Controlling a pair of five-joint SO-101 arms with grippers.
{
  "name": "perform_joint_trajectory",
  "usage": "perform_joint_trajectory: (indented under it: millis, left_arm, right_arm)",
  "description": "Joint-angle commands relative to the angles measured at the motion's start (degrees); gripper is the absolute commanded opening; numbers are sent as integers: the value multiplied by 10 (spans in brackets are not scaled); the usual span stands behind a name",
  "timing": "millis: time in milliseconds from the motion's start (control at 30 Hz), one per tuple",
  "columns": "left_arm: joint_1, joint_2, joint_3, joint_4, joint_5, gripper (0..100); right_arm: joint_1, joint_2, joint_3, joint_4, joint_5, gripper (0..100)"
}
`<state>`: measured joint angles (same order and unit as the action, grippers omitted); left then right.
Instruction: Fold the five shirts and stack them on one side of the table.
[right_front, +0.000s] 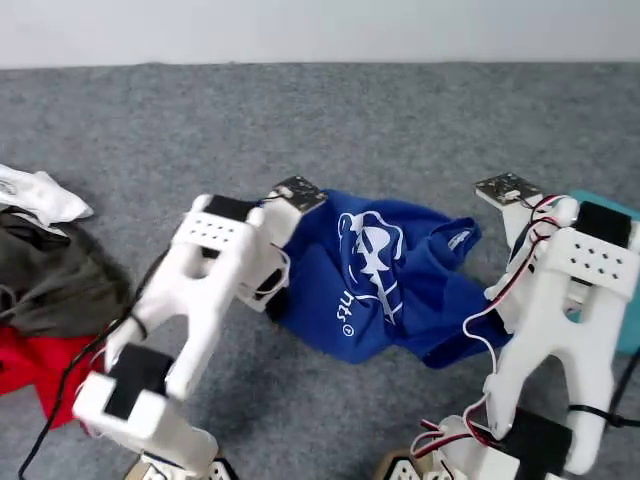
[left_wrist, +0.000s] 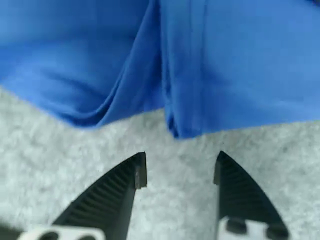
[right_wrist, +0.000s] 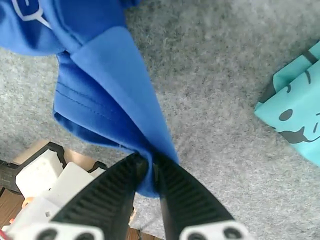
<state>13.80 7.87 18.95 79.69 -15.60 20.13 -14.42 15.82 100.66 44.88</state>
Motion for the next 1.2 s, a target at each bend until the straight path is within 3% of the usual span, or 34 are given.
perform_joint_trajectory:
  millis: [0, 267, 367, 700, 933, 1167]
  left_arm:
    - [19, 33, -51, -4, -4, 225]
    - [23, 129, -87, -40, -2, 222]
    - [24, 161, -128, -17, -1, 216]
    - [93, 194, -155, 21, 4, 16]
    - [97, 119, -156, 76, 4, 15]
    - [54, -54, -157, 109, 2, 14]
  right_arm:
    - [7, -28, -4, 21, -6, 9]
    - [7, -28, -4, 21, -6, 9]
    - [7, -28, -4, 21, -6, 9]
    - [10, -28, -4, 21, -7, 9]
    - [11, -29, -6, 21, -7, 9]
    - [11, -61, -37, 21, -7, 9]
